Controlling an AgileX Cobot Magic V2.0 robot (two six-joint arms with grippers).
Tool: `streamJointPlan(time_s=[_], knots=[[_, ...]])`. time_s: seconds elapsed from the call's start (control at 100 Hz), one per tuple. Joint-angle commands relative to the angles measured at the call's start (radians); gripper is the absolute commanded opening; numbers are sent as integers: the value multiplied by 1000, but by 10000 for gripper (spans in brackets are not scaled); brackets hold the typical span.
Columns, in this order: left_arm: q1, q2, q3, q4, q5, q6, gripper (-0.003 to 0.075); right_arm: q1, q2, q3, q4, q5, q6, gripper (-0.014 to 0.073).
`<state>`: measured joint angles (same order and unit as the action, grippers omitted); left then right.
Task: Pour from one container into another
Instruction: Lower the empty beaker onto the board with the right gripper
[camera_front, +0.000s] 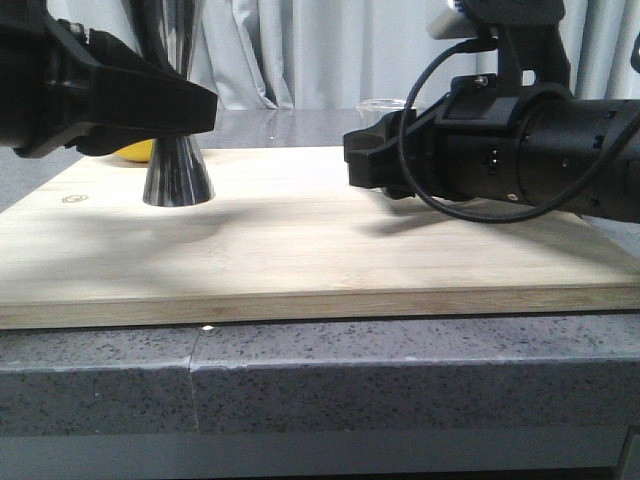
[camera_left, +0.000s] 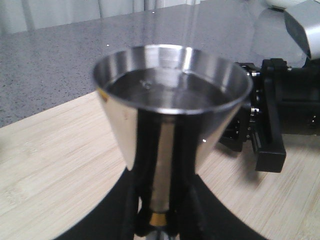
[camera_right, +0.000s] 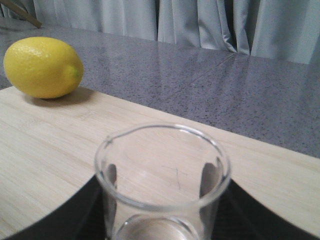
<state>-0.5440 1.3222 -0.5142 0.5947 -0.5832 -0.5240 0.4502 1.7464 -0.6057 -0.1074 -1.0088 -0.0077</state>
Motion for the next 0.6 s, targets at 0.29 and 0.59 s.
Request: streamJointPlan(time_s=[0.29, 0.59], knots=[[-8, -29, -26, -28, -88, -7, -19, -5, -30, -20, 5, -77, -40, 242], [-8, -29, -26, -28, -88, -7, -19, -5, -30, -20, 5, -89, -40, 353]])
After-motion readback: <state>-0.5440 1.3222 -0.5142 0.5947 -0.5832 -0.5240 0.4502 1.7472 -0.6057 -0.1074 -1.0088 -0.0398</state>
